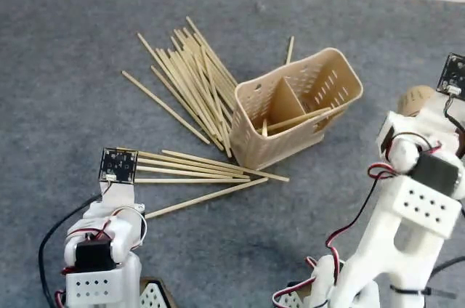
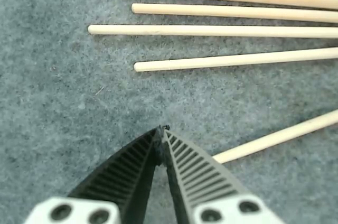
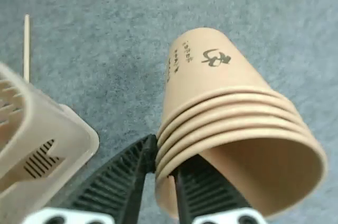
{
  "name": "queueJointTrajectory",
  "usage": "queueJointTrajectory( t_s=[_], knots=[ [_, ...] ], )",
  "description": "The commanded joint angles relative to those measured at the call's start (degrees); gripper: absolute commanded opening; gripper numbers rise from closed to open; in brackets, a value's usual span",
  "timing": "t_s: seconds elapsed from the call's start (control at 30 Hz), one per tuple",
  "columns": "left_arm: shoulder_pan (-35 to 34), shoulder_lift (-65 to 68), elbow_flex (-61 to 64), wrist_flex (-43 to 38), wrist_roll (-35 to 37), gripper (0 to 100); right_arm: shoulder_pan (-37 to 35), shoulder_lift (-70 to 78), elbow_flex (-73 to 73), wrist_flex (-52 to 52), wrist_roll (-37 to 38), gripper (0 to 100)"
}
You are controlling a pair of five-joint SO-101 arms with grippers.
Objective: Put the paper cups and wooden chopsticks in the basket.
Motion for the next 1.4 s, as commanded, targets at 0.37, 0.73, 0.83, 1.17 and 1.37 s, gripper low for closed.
queueJointTrajectory(
  t_s=[0.37, 0.73, 0.83, 1.17, 1.37],
  knots=[
    [-0.40, -0.48, 1.27, 0.35, -0.35, 1, -7.52, -6.73, -32.13, 20.09, 22.95, 0.5],
    [-0.40, -0.48, 1.27, 0.35, -0.35, 1, -21.14, -6.81, -38.73, 23.43, 33.23, 0.5],
    [-0.40, -0.48, 1.27, 0.35, -0.35, 1, -22.64, -6.90, -38.81, 23.96, 34.46, 0.5],
    [-0.40, -0.48, 1.27, 0.35, -0.35, 1, -27.74, -4.62, -36.00, 26.42, 36.40, 0.5],
    [-0.40, -0.48, 1.27, 0.35, -0.35, 1, -28.00, 0.75, -35.21, 28.26, 36.40, 0.5]
  ],
)
